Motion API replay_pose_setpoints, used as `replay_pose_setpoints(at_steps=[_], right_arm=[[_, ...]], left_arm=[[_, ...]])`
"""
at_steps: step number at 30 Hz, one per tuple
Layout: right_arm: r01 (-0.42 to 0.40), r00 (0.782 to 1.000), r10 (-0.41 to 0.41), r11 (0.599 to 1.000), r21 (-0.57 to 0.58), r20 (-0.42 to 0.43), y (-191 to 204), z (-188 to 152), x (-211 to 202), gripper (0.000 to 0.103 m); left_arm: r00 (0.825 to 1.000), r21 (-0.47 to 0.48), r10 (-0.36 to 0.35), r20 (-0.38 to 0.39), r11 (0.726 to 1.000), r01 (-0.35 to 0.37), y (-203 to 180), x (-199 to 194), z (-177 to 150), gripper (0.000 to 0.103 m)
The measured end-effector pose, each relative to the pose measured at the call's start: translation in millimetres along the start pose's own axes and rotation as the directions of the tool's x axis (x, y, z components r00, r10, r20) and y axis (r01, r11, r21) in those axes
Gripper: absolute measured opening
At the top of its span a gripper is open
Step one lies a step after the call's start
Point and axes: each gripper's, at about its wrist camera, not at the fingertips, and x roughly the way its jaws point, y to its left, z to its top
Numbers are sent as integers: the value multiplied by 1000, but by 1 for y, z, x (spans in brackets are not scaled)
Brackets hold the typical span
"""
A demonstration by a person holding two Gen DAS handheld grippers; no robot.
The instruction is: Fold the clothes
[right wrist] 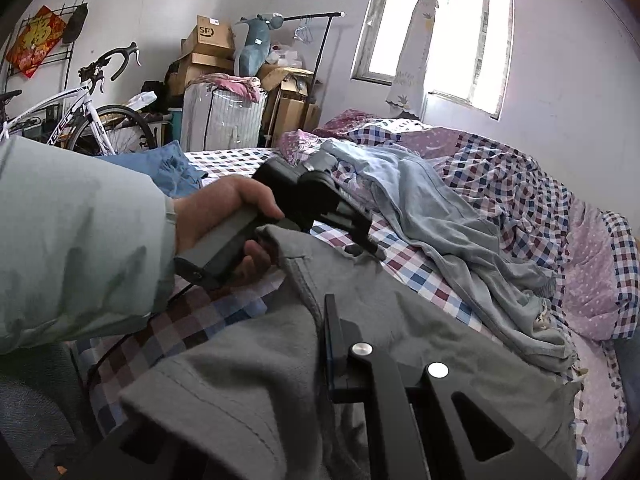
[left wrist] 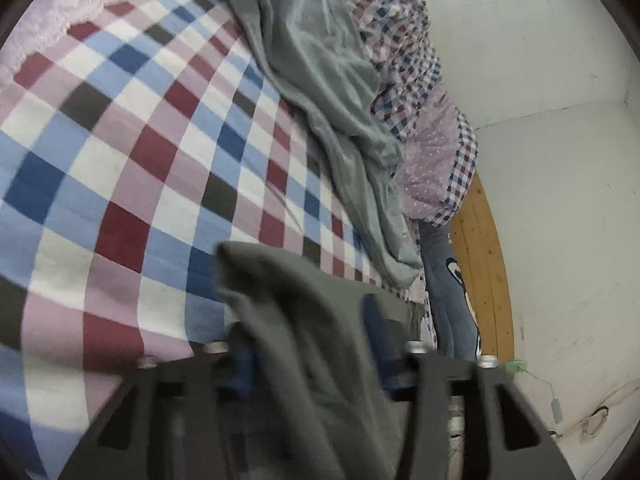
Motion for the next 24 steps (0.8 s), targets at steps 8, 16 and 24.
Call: replay_pose_setpoints(at_steps=[8, 16, 24], right_arm=[[-7, 1000, 7, 1000, -15, -8, 6, -4, -5, 4], [-54, 998, 56, 997, -61, 24, 37, 9, -16, 4], [-104, 988, 98, 994, 39, 120, 61, 42, -50, 4]], left_arm=[[991, 14, -99, 93, 995, 98, -13, -31, -6, 9], [965, 39, -187, 182, 982, 183, -28, -68, -13, 7], [942, 75, -229, 245, 973, 217, -46, -121, -21, 7]])
